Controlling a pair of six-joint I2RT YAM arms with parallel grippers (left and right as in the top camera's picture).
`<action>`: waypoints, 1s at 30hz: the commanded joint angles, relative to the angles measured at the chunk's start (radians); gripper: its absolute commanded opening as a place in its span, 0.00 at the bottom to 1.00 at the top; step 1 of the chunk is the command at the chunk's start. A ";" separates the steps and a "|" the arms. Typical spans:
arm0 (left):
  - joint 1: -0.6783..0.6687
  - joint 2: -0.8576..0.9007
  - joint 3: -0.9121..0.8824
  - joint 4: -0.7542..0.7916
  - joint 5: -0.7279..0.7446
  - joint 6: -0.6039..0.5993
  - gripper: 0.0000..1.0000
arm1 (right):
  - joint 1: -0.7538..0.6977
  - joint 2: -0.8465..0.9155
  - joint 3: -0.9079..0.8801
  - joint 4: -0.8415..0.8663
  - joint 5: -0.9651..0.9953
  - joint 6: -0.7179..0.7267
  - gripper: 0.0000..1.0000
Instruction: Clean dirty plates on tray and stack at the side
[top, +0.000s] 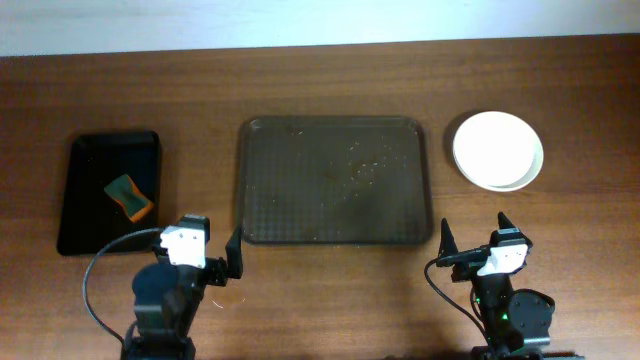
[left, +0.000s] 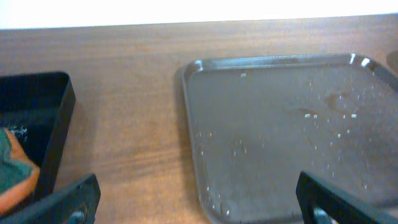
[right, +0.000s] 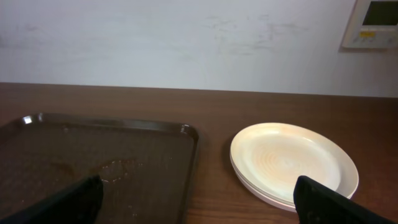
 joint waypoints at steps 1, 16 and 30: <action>-0.002 -0.175 -0.157 0.109 0.002 0.031 0.99 | -0.007 -0.008 -0.009 -0.001 0.013 -0.006 0.98; 0.001 -0.483 -0.230 0.052 -0.129 0.099 0.99 | -0.008 -0.008 -0.009 0.000 0.013 -0.006 0.98; 0.015 -0.483 -0.230 0.055 -0.128 0.068 0.99 | -0.008 -0.008 -0.009 0.000 0.013 -0.006 0.98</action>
